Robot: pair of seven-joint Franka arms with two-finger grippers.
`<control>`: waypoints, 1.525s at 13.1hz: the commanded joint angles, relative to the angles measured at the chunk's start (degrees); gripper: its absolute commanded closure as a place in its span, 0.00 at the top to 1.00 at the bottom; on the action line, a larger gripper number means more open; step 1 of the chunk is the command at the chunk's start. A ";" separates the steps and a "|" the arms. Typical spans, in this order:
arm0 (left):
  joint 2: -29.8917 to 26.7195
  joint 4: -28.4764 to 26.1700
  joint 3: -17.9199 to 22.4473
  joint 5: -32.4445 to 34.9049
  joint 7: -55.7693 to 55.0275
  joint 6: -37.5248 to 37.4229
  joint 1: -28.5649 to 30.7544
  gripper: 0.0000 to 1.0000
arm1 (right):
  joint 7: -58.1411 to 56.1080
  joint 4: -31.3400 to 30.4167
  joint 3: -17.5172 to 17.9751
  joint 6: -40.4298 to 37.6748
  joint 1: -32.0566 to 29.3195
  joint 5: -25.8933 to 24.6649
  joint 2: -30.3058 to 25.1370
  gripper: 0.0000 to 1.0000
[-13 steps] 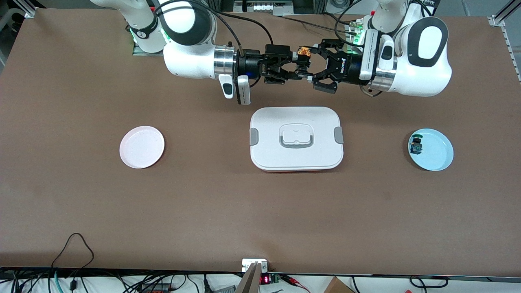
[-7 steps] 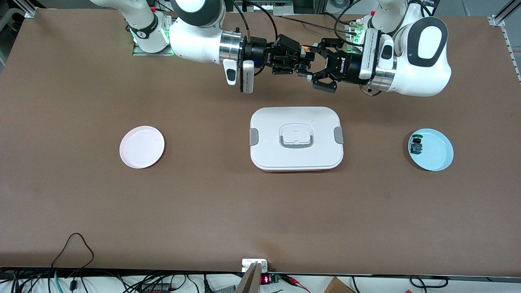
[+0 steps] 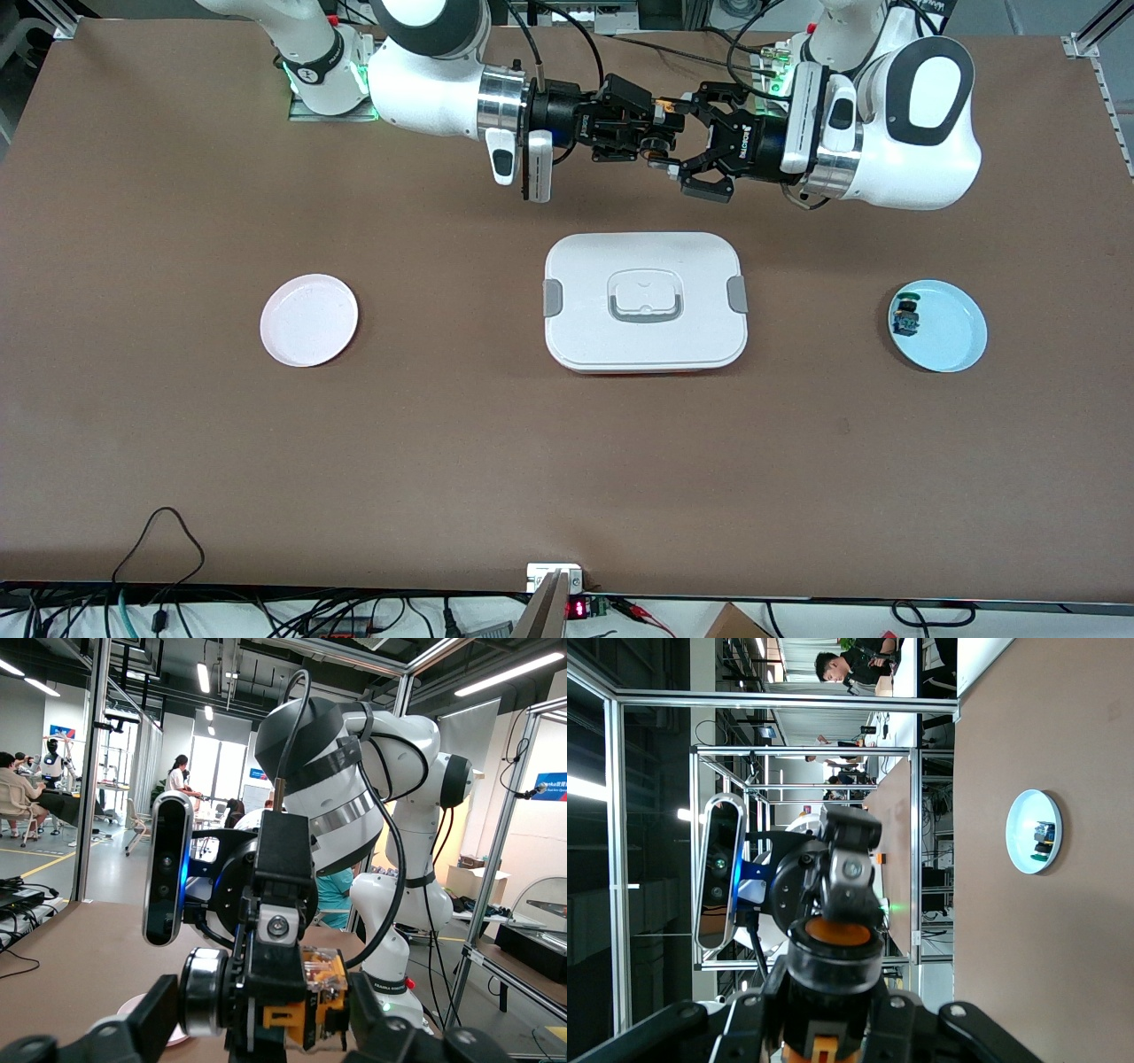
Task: Transfer orange switch to right arm and place
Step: 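Grasp the switch with the right gripper while the left gripper releases it, then carry the orange switch with the right gripper over the white plate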
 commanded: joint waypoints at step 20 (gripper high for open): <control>29.92 27.67 -0.01 26.95 -10.89 -14.17 23.07 1.00 | -1.51 -1.92 0.43 -26.82 -21.59 -33.42 -1.99 0.00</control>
